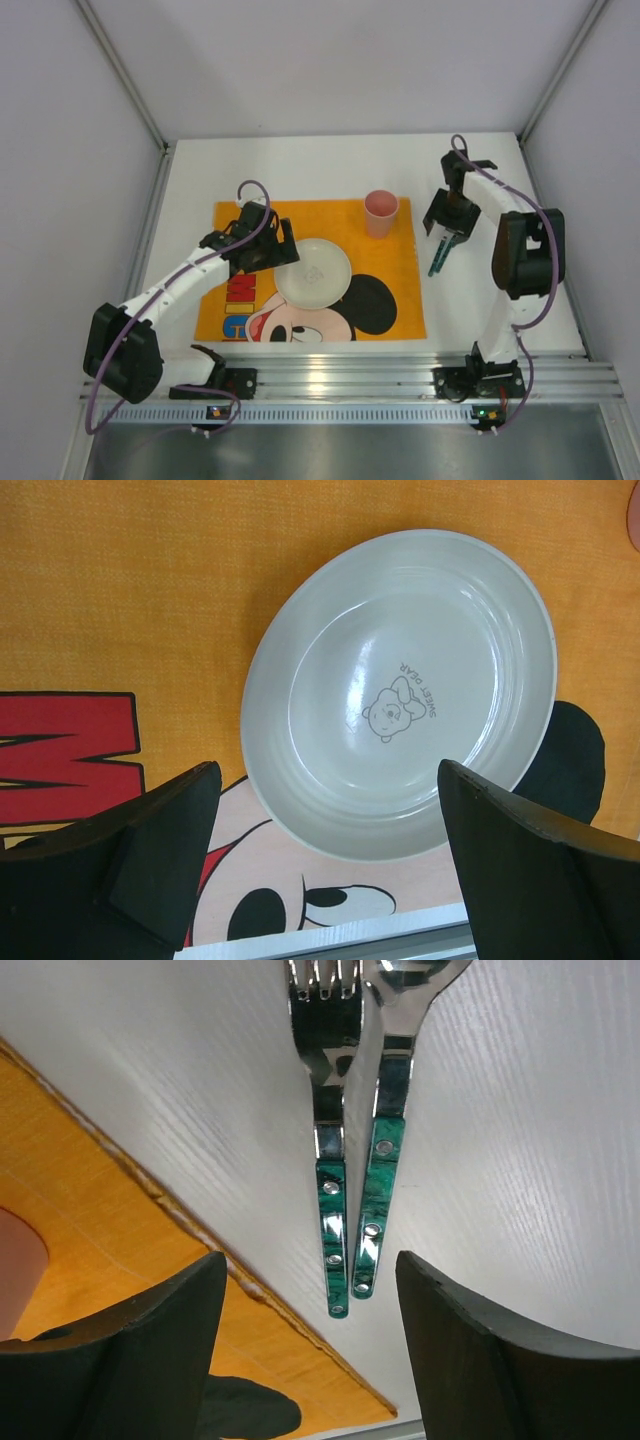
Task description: Set the dinner table for one person
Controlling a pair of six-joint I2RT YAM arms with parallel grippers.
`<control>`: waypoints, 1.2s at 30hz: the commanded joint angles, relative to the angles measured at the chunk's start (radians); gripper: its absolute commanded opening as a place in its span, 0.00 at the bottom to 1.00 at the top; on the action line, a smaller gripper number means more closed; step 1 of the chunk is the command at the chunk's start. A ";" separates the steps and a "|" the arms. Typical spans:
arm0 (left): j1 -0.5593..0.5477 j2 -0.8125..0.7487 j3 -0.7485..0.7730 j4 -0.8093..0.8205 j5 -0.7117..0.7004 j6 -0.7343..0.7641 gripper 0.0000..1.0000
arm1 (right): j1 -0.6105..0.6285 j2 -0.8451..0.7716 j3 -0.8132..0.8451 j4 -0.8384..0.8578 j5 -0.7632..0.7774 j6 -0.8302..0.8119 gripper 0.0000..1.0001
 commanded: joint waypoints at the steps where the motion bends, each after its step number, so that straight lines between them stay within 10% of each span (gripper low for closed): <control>1: 0.002 -0.040 0.030 0.012 -0.012 0.027 0.95 | 0.035 -0.017 0.014 0.037 -0.031 0.036 0.68; 14: 0.003 -0.079 0.034 -0.045 -0.012 0.042 0.95 | 0.036 0.152 0.023 0.105 0.007 0.029 0.58; 36: 0.003 -0.079 0.038 -0.047 -0.022 0.025 0.95 | -0.003 -0.052 -0.124 0.155 -0.011 0.031 0.56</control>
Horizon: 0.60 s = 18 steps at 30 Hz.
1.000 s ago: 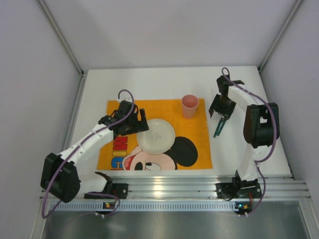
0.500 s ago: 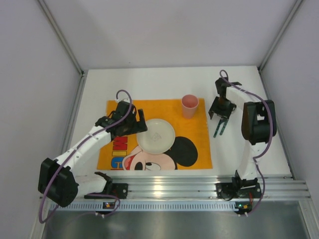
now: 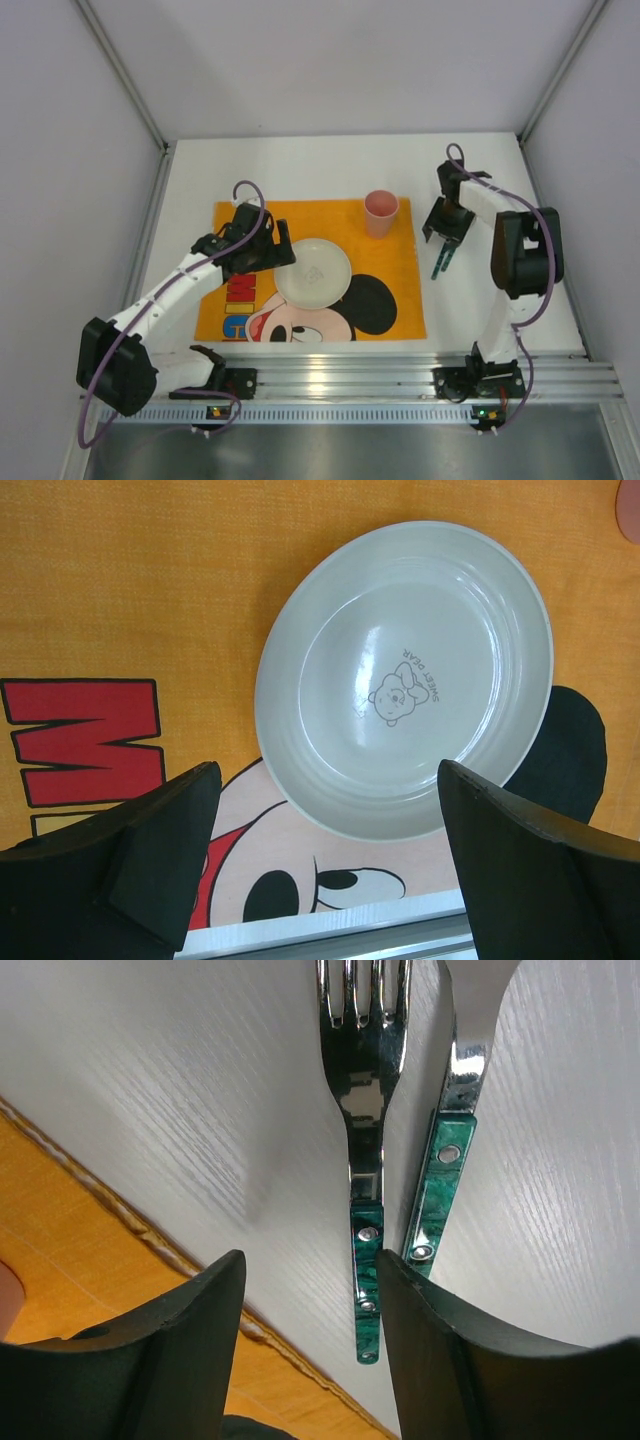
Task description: Set the dinner table for one person
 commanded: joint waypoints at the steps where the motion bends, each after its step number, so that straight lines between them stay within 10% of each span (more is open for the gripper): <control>1: 0.002 -0.011 0.037 0.003 -0.015 -0.008 0.95 | -0.013 -0.101 -0.041 0.019 -0.003 0.004 0.56; 18: 0.002 0.094 0.092 0.041 -0.004 -0.031 0.94 | -0.060 -0.037 -0.004 0.045 -0.012 -0.046 0.50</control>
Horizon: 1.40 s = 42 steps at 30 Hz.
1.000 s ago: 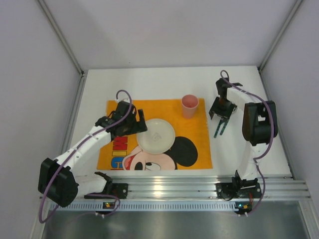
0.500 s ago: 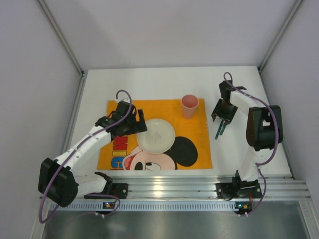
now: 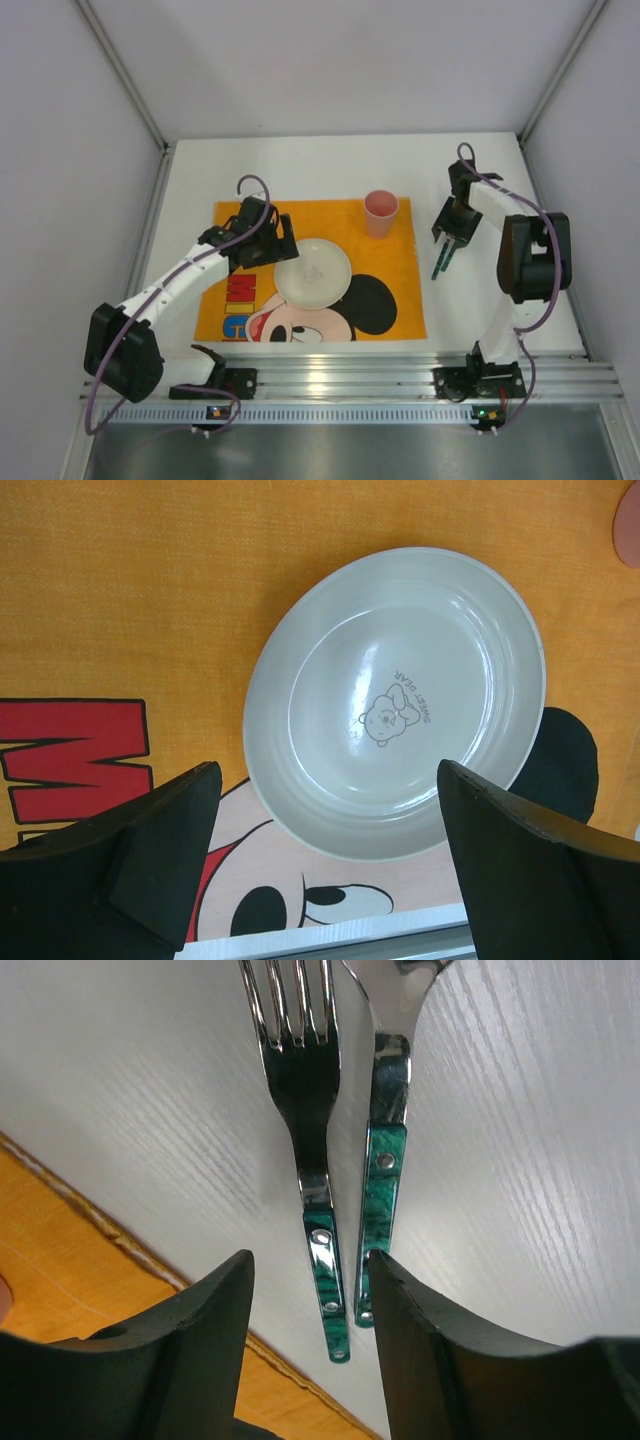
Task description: Set the dinner table for one person
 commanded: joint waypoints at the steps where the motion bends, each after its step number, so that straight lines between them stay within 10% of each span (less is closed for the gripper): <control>1: 0.002 0.030 0.047 0.037 0.008 -0.023 0.94 | -0.012 0.050 0.066 0.032 -0.010 -0.022 0.50; 18: 0.000 0.060 0.078 0.038 0.002 -0.042 0.92 | -0.024 0.146 0.042 0.070 0.002 -0.066 0.25; 22: -0.030 0.055 0.112 0.023 -0.018 -0.014 0.92 | -0.024 0.124 0.017 0.072 -0.007 -0.071 0.02; 42: -0.748 0.432 0.647 -0.068 -0.418 0.303 0.81 | 0.094 -0.526 -0.193 -0.175 -0.283 0.145 0.00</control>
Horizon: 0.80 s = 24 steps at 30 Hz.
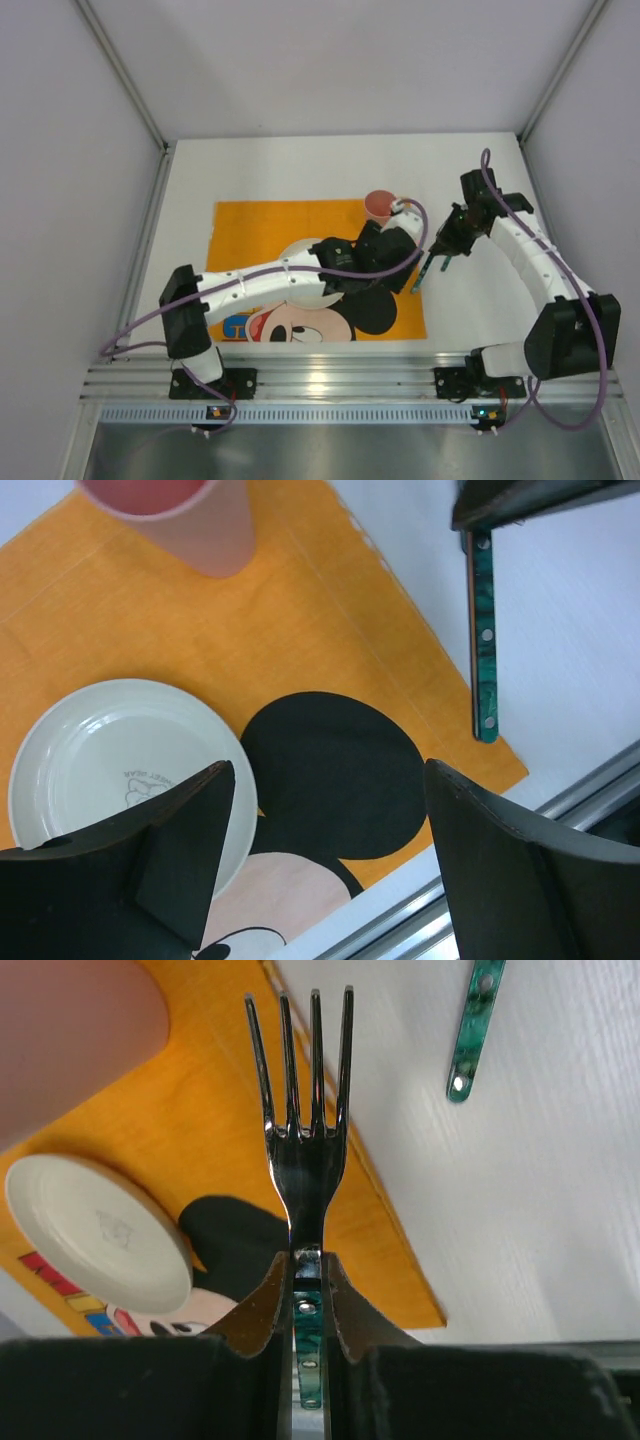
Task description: Set the dinner table for one person
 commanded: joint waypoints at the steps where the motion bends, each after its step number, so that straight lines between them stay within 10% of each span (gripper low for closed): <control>1: -0.115 0.064 0.092 -0.023 -0.102 0.095 0.81 | 0.021 -0.103 -0.030 -0.096 -0.092 0.068 0.00; 14: -0.295 0.201 0.202 -0.007 -0.155 0.179 0.70 | 0.024 -0.327 -0.081 -0.212 -0.146 0.111 0.00; 20: -0.310 0.236 0.204 -0.015 -0.185 0.210 0.24 | 0.024 -0.365 -0.087 -0.229 -0.206 0.120 0.00; 24: -0.321 0.264 0.219 -0.017 -0.189 0.228 0.10 | 0.024 -0.379 -0.115 -0.220 -0.253 0.132 0.00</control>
